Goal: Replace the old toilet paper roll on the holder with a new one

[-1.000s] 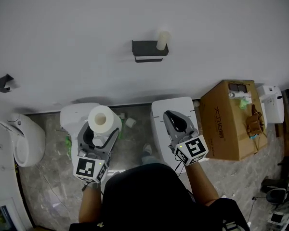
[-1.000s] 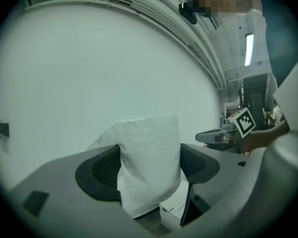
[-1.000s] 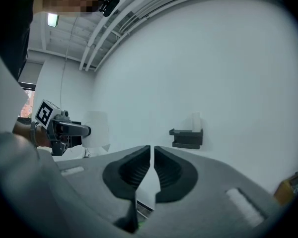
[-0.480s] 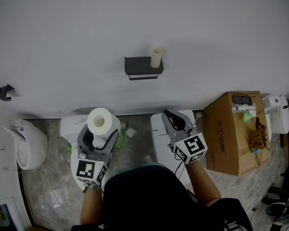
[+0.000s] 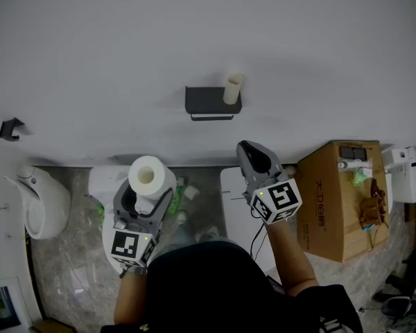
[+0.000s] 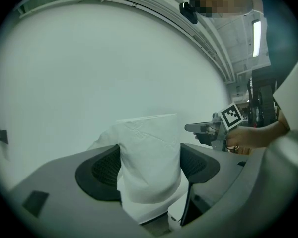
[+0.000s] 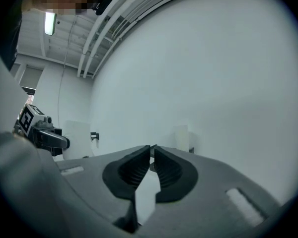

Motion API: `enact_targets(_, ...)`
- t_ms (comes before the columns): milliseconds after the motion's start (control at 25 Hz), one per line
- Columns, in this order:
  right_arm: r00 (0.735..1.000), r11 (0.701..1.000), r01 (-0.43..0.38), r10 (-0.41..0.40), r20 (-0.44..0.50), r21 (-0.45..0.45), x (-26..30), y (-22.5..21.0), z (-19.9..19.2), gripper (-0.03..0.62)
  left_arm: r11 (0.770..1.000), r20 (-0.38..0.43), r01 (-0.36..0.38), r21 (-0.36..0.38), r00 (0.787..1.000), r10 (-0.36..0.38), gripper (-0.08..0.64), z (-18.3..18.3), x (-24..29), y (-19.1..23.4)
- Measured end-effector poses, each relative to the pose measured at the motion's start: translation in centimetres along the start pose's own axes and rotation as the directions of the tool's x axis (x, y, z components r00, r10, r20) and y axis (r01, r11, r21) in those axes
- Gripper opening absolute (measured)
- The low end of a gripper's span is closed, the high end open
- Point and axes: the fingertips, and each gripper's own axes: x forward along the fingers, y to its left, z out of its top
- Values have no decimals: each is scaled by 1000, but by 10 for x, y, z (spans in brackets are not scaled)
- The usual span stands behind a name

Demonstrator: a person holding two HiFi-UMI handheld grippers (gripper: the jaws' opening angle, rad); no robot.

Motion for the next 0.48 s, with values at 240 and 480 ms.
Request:
enact_targets(240, 998, 998, 61, -61, -10, -27, 31, -27, 1, 30, 1000, 25, 12, -6, 1000, -12, 376, 2, 9, 16)
enact_targets(480, 992, 991, 123, -124, -8, -56, 69, -60, 11, 122, 1000, -2, -8, 4, 1000, 8, 376, -4, 19, 39)
